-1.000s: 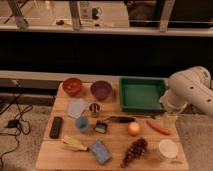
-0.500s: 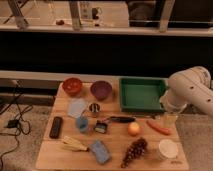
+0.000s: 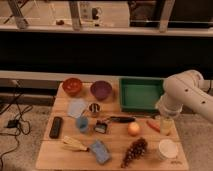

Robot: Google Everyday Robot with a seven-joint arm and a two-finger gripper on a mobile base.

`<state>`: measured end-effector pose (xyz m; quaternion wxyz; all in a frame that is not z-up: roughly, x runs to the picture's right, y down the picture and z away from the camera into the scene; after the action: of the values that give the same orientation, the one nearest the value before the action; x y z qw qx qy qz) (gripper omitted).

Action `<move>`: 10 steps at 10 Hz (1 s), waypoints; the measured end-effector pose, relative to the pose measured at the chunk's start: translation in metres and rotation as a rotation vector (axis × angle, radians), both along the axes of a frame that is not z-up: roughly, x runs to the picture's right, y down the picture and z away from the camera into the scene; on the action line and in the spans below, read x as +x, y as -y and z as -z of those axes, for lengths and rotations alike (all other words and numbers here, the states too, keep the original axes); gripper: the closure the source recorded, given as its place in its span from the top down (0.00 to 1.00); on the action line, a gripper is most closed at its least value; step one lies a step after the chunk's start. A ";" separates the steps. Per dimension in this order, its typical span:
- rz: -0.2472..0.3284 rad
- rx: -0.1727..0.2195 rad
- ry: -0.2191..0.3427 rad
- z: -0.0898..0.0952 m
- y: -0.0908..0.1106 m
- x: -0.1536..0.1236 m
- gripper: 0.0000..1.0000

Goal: Place eraser in paper cup

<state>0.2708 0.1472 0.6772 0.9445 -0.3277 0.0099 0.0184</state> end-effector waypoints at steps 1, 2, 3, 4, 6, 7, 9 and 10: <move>0.007 -0.015 0.007 0.001 -0.007 -0.005 0.80; 0.010 -0.037 0.020 0.003 -0.015 -0.014 0.80; 0.007 -0.051 0.033 0.005 -0.019 -0.022 0.80; -0.008 -0.088 0.067 0.006 -0.026 -0.035 0.80; -0.039 -0.126 0.136 0.007 -0.033 -0.045 0.80; -0.056 -0.138 0.181 0.007 -0.035 -0.051 0.80; -0.086 -0.152 0.243 0.004 -0.042 -0.057 0.80; -0.090 -0.154 0.248 0.004 -0.043 -0.058 0.80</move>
<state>0.2130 0.1900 0.6731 0.9089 -0.3989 -0.1201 0.0191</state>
